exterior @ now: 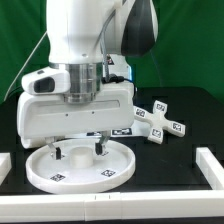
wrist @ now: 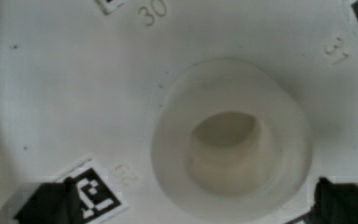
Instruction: Assemble round table
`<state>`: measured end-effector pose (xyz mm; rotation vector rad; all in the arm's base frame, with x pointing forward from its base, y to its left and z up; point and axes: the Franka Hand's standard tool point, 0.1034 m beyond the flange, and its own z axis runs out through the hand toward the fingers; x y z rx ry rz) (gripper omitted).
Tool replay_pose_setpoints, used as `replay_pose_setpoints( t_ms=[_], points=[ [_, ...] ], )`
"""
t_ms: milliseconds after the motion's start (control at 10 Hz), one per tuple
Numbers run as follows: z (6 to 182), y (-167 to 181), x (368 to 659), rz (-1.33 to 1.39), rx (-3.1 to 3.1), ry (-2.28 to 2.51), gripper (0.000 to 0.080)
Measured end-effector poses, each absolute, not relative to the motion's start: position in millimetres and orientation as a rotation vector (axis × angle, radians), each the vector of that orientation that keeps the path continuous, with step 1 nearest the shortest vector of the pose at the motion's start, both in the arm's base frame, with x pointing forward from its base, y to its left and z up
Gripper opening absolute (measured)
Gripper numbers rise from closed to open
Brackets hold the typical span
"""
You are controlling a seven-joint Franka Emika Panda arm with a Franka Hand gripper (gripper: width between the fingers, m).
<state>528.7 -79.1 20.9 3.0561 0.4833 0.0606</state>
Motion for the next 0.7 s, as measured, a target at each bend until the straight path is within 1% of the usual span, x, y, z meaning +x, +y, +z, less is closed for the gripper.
replay_pose_setpoints(
  t_ms=[200,500,600,700],
  points=[
    [12.3,-73,517,0.024,3.064,0.478,0.0649],
    [10.6,-73,514,0.015,3.066,0.480,0.0649],
    [10.5,-73,514,0.015,3.066,0.480,0.0539],
    [10.5,-73,514,0.014,3.066,0.480,0.0539]
  ],
)
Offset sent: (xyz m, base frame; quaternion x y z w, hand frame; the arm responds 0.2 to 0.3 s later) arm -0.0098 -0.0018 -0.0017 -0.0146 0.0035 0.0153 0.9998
